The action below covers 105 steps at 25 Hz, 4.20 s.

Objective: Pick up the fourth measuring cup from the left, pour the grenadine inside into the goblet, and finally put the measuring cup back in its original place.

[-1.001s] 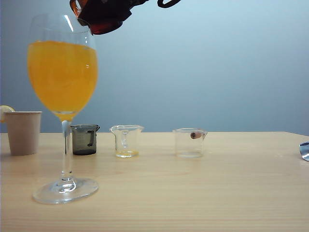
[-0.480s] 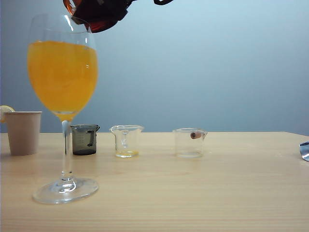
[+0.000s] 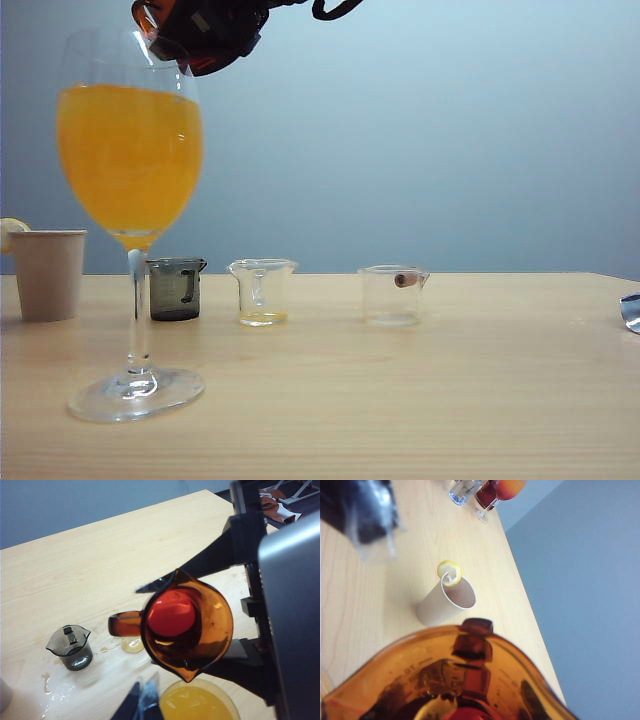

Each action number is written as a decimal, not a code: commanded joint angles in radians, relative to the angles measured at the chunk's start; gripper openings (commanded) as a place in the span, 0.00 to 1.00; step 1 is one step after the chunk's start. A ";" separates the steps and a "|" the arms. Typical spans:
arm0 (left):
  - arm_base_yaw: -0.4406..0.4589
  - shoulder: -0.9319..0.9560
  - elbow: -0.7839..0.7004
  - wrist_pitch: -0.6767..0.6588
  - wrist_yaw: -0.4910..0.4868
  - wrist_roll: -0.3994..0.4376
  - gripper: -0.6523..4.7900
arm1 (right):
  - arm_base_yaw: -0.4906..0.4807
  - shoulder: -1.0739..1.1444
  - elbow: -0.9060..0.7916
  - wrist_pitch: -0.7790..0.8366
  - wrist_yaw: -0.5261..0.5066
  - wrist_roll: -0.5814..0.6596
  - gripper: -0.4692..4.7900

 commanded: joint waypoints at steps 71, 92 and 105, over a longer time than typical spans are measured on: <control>0.002 -0.003 0.005 -0.080 0.095 0.000 0.11 | 0.031 -0.008 0.007 0.031 -0.017 -0.418 0.09; 0.002 -0.002 0.005 -0.080 0.095 0.001 0.11 | 0.031 -0.008 0.007 0.032 -0.002 -0.472 0.09; 0.002 -0.002 0.005 -0.084 0.114 0.001 0.11 | 0.031 -0.008 0.007 0.031 0.009 -0.502 0.09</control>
